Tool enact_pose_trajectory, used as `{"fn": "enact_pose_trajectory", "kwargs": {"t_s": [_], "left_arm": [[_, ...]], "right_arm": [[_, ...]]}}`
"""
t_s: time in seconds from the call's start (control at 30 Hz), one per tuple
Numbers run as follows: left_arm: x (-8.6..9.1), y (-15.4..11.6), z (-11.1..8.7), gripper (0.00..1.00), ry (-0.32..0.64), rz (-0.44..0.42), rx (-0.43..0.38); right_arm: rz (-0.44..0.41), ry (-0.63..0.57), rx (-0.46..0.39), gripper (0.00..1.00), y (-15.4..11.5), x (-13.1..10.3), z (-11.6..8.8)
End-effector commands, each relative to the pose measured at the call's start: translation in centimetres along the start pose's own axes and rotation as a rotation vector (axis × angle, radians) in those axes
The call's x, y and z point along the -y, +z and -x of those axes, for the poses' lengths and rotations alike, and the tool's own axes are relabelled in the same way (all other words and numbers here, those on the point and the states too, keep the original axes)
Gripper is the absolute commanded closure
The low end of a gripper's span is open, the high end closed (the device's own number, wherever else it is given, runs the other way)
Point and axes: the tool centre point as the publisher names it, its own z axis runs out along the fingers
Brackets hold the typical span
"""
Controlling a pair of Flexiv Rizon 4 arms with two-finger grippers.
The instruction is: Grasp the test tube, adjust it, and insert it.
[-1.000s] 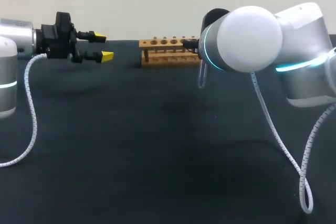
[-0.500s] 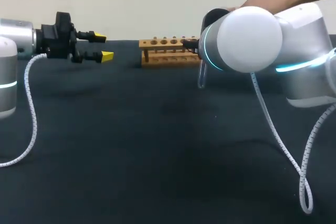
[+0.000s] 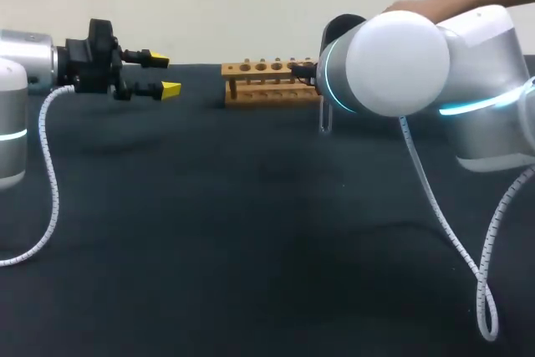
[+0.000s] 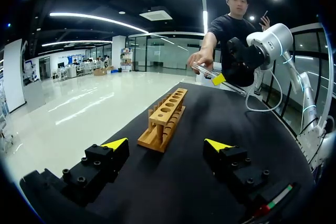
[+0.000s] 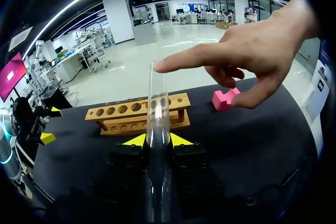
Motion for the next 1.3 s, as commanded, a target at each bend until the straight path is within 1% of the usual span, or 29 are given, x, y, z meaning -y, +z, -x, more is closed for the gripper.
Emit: {"fn": "enact_pose_trajectory", "kwargs": {"t_s": [0.03,0.7,0.87,1.0,1.13,1.3], "left_arm": [[0.0,-0.1,-0.1,0.0,0.003,0.001,0.005],[0.0,-0.1,-0.1,0.0,0.003,0.001,0.005],[0.0,-0.1,-0.1,0.0,0.003,0.001,0.005],[0.0,-0.1,-0.1,0.0,0.003,0.001,0.005],[0.0,-0.1,-0.1,0.0,0.003,0.001,0.005],[0.0,-0.1,-0.1,0.0,0.003,0.001,0.005]], "right_arm": [[0.003,0.001,0.007,1.0,0.0,0.1,-0.1],[0.003,0.001,0.007,1.0,0.0,0.1,-0.1],[0.006,-0.027,0.038,1.0,1.2,-0.9,-0.4],[0.004,-0.061,0.038,1.0,2.1,-1.6,-0.7],[-0.016,-0.107,0.04,1.0,3.1,-2.4,-0.8],[-0.022,-0.125,0.025,1.0,4.4,-2.8,-0.9]]}}
